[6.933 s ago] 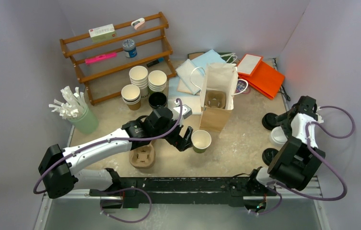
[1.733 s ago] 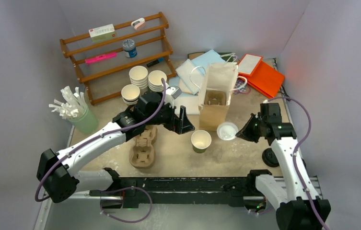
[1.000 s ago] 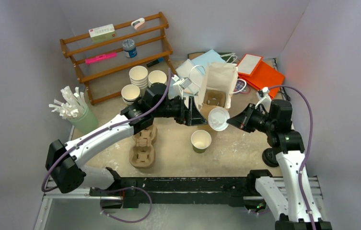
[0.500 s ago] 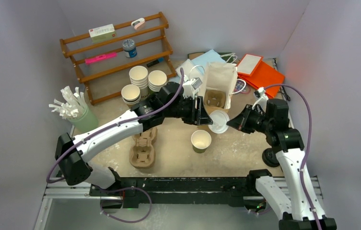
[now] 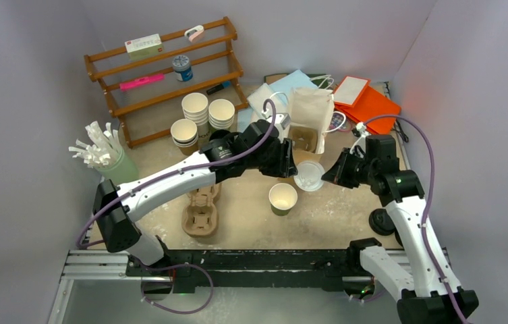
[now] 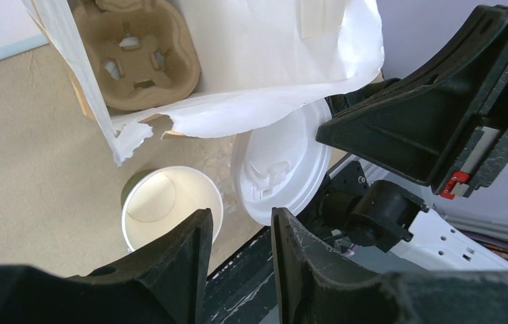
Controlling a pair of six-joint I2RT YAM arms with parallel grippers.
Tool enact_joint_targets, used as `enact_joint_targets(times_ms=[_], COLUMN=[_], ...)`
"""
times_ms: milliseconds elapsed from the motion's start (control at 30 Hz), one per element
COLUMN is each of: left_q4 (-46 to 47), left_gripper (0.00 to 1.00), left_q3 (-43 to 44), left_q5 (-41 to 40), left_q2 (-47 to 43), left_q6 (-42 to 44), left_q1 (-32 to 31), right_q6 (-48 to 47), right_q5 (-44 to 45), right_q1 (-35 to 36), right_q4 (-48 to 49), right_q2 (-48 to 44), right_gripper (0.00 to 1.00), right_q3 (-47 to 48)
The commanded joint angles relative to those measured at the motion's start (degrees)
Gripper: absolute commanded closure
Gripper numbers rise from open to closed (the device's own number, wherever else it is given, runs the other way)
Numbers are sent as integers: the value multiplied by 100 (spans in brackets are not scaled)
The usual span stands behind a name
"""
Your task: Pack the takeout coffee
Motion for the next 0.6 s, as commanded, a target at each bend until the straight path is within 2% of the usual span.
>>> enact_joint_targets(times_ms=[0, 267, 567], left_q4=[-22, 70, 286], left_gripper=[60, 61, 70], left_q3=[309, 272, 270], left_q5=[-192, -191, -169], left_q2=[112, 268, 392], left_q6=[91, 144, 184], left_q1=[-111, -121, -121], right_q6=[-111, -53, -10], right_q5=[118, 16, -104], right_q1=[61, 81, 95], right_q4=[-80, -59, -86], right_q2=[21, 31, -35], right_gripper=[100, 100, 100], right_q3=[206, 180, 140])
